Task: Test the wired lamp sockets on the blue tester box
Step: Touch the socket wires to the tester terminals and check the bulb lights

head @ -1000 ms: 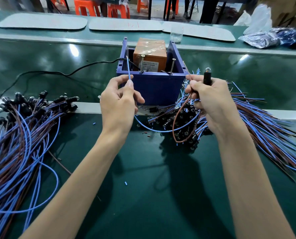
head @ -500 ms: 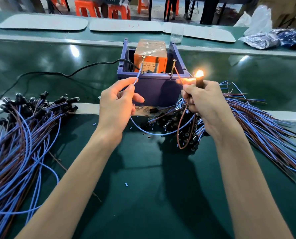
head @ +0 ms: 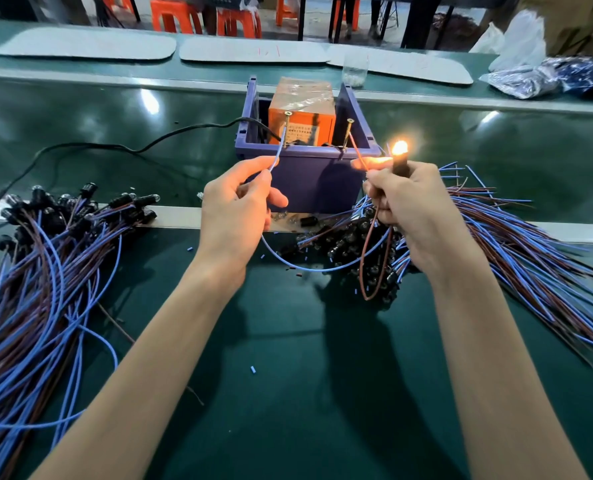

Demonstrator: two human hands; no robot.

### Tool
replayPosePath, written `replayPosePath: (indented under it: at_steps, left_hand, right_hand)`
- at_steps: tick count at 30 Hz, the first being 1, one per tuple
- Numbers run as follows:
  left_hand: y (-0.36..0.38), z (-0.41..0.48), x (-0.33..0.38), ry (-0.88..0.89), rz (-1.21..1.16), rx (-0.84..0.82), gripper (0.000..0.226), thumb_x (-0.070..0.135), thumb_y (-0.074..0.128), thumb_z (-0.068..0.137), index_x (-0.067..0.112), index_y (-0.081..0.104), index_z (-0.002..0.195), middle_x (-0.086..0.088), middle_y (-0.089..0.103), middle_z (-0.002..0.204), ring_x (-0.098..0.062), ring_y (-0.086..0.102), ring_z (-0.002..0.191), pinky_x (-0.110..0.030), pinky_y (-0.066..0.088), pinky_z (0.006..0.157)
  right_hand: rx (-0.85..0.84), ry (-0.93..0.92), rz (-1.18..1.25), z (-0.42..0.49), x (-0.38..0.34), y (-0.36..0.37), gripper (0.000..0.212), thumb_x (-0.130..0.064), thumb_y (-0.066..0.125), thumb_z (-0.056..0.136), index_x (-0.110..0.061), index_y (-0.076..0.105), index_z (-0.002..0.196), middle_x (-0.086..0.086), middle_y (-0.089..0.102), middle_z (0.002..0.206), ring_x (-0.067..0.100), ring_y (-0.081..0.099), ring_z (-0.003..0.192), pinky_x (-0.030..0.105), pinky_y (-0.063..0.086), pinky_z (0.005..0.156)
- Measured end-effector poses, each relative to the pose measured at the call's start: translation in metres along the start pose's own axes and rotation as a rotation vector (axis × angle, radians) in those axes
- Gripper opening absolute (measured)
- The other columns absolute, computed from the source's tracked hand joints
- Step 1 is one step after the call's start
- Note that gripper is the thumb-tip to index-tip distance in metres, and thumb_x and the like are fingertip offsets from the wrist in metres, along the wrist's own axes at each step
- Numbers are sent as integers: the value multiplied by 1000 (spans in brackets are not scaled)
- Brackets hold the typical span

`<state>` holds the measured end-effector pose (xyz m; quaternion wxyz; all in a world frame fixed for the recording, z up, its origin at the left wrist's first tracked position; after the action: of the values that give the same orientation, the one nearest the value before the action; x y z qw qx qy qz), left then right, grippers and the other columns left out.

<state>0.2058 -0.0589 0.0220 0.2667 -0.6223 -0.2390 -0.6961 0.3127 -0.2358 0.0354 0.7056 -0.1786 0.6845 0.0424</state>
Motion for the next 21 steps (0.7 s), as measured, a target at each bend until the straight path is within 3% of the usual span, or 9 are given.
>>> replayPosePath:
  at_steps: [5, 7, 9, 12, 14, 16, 18, 21]
  left_hand:
    - [-3, 2, -1, -6, 18, -14, 23, 12, 49, 99, 27, 65, 101, 11, 60, 50, -4, 38, 40, -13, 38, 45]
    - [-8, 6, 0, -26, 39, -24, 23, 11, 48, 99, 26, 65, 98, 12, 60, 50, -3, 39, 38, -12, 39, 45]
    - [-16, 13, -1, -58, 60, -43, 24, 10, 47, 99, 26, 64, 94, 12, 60, 49, -1, 40, 38, -11, 40, 45]
    - [-32, 22, -5, -100, 131, -90, 24, 9, 47, 99, 24, 65, 93, 10, 62, 50, -1, 44, 39, -11, 43, 46]
    - [-41, 27, -10, -118, 213, -138, 21, 10, 49, 99, 21, 67, 94, 9, 64, 53, 0, 50, 41, -10, 45, 48]
    - [-51, 30, -18, -129, 338, -187, 17, 13, 52, 98, 18, 68, 94, 5, 67, 61, -1, 56, 45, -11, 48, 55]
    - [-64, 34, -27, -153, 510, -201, 14, 21, 57, 95, 21, 70, 89, 2, 72, 73, -4, 63, 56, -20, 49, 69]
    - [-93, 41, -34, -203, 855, -111, 23, 43, 58, 91, 25, 72, 89, 2, 73, 90, -19, 66, 88, -30, 47, 80]
  right_hand:
    - [19, -9, -88, 0, 0, -2, 27, -10, 50, 94, -23, 64, 76, -10, 58, 54, 1, 44, 50, 12, 34, 47]
    - [32, -20, -162, -1, -4, -4, 27, -22, 52, 96, -22, 67, 73, -10, 64, 57, 4, 54, 57, 20, 43, 60]
    - [62, -44, -307, -3, -11, -9, 40, -41, 51, 96, -15, 72, 73, -3, 68, 70, 16, 62, 73, 32, 47, 75]
    - [128, -57, -512, -5, -19, -20, 56, -60, 44, 92, -18, 75, 76, -2, 62, 69, 24, 59, 80, 31, 43, 76]
    - [98, -45, -413, -6, -20, -21, 59, -62, 44, 92, -23, 72, 59, -7, 55, 53, 16, 56, 62, 27, 44, 64]
    - [-35, -46, -167, -10, -22, -13, 57, -56, 46, 94, -18, 69, 59, -9, 53, 46, 7, 48, 46, 18, 39, 48]
    - [-146, -92, 69, -15, -29, -9, 48, -49, 47, 96, -16, 71, 71, -4, 60, 51, 5, 51, 44, 12, 38, 42]
    - [-128, -162, 376, -25, -43, -15, 38, -36, 47, 99, -9, 71, 87, 6, 71, 66, 9, 67, 56, 10, 48, 49]
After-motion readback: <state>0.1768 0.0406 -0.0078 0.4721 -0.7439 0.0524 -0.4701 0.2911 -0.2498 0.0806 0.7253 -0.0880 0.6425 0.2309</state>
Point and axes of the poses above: each hand's wrist, its own z-axis towards the middle knuckle, its own y-axis out of the palm, x = y × z, the point moved 8 cm from there along z, towards the middle knuckle
